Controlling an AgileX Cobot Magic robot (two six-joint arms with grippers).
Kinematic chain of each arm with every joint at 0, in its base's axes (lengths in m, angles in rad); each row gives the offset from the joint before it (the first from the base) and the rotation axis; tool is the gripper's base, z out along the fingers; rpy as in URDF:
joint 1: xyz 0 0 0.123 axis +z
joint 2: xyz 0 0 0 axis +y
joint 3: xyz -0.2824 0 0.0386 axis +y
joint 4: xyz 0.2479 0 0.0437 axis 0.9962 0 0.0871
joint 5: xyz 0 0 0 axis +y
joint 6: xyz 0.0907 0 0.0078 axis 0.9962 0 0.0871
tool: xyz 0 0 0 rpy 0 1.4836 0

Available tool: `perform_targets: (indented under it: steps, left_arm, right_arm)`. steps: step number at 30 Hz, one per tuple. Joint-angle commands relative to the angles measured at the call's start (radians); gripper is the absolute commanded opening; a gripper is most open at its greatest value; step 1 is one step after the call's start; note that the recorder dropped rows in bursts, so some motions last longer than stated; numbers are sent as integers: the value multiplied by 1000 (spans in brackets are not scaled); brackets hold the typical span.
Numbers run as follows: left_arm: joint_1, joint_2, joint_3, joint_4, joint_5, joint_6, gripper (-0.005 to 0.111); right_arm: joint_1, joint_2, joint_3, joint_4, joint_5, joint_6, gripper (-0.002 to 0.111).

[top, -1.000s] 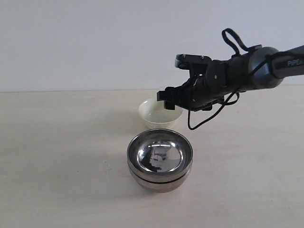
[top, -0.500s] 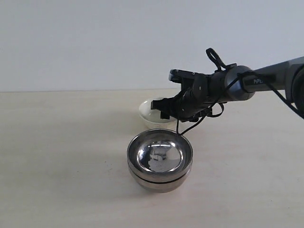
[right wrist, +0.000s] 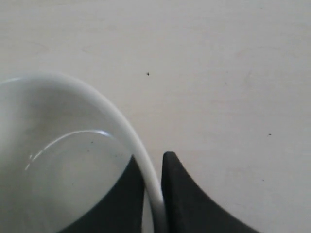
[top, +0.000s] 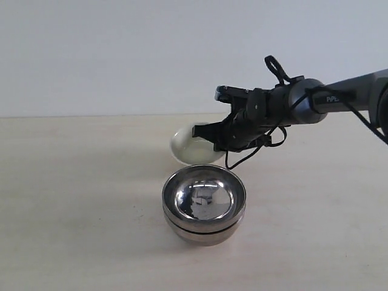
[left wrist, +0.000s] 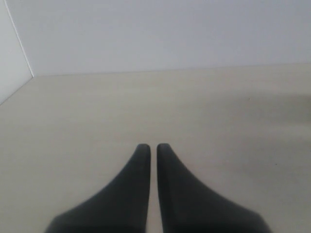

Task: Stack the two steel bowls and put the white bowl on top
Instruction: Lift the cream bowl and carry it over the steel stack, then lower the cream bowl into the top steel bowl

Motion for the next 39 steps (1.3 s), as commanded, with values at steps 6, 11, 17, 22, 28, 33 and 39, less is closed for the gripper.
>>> perform_targets:
  steps: [6,11,17,22,28,33,39]
  left_arm:
    - [1,-3,3,-3,0,-11,4]
    - [1,-3,3,-3,0,-11,4]
    - [1,-3,3,-3,0,-11,4]
    - [1,-3,3,-3,0,-11,4]
    - [1,-3,3,-3,0,-11,4]
    - [1,-3,3,-3,0,-11,4]
    - [1,-3,3,-3,0,-11,4]
  right_arm:
    - [-2,-227,-4,-1,162,-90,0]
    - [-2,-306,1,-1,263,-132,0]
    - [-2,-435,133,10,273,-166,0]
    - [-2,-522,298,89,279,-255,0]
    - [-2,-579,444,195,270,-370,0]
    - [0,-574,506,210,262,-375,0]
    - [51,-562,545,208,196,-379,0]
